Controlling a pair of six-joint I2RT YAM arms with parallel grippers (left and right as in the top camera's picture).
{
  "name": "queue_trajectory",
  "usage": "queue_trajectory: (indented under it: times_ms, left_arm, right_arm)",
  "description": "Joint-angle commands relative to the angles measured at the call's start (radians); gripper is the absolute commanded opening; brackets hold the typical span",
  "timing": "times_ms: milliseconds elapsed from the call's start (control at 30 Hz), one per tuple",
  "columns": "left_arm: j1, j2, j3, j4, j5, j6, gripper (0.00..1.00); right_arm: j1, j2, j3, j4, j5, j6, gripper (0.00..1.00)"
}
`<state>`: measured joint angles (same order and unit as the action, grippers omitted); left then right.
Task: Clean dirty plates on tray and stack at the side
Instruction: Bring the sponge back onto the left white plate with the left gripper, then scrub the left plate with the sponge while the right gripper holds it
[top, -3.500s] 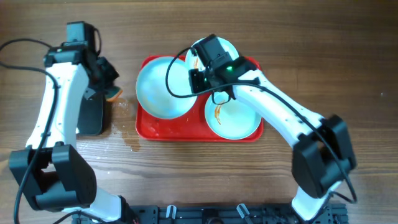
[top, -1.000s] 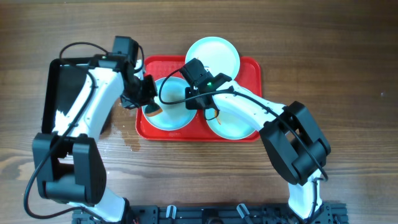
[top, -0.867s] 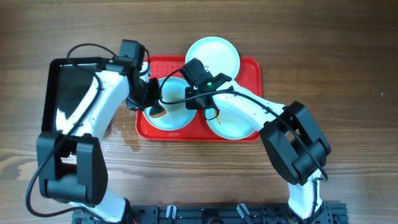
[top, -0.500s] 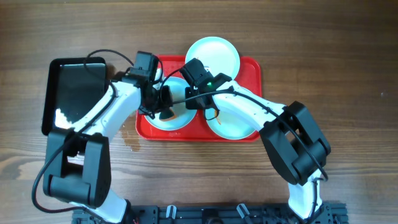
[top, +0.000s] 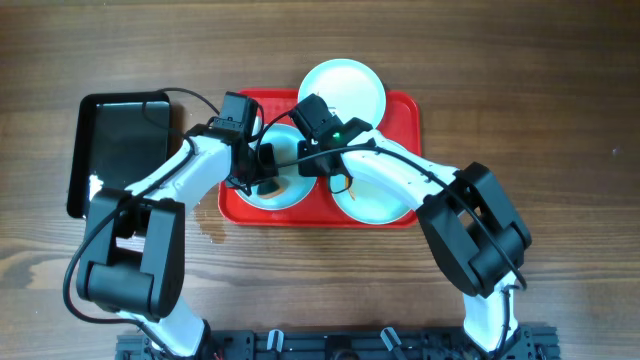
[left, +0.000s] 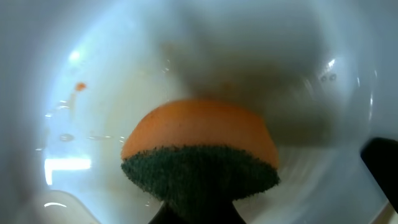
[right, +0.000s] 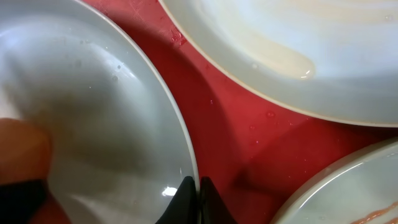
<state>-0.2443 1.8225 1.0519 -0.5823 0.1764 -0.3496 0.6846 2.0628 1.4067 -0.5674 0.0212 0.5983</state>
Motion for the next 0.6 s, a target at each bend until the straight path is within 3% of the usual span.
queue_trajectory:
  times_ms: [0,367,567]
  left_arm:
    - [0.0,0.043,-0.011,-0.005,-0.187,-0.005,0.04]
    - [0.0,0.042,-0.008,0.0,-0.568,-0.006,0.04]
    - [-0.011,0.0,0.043,0.001,-0.425,-0.006,0.04]
  right_arm:
    - [0.0,0.015,-0.008,0.003,-0.004,0.003,0.04]
    - [0.0,0.015,-0.008,0.003,-0.004,0.004,0.04]
    - [0.0,0.015,-0.008,0.006,-0.008,0.004,0.04]
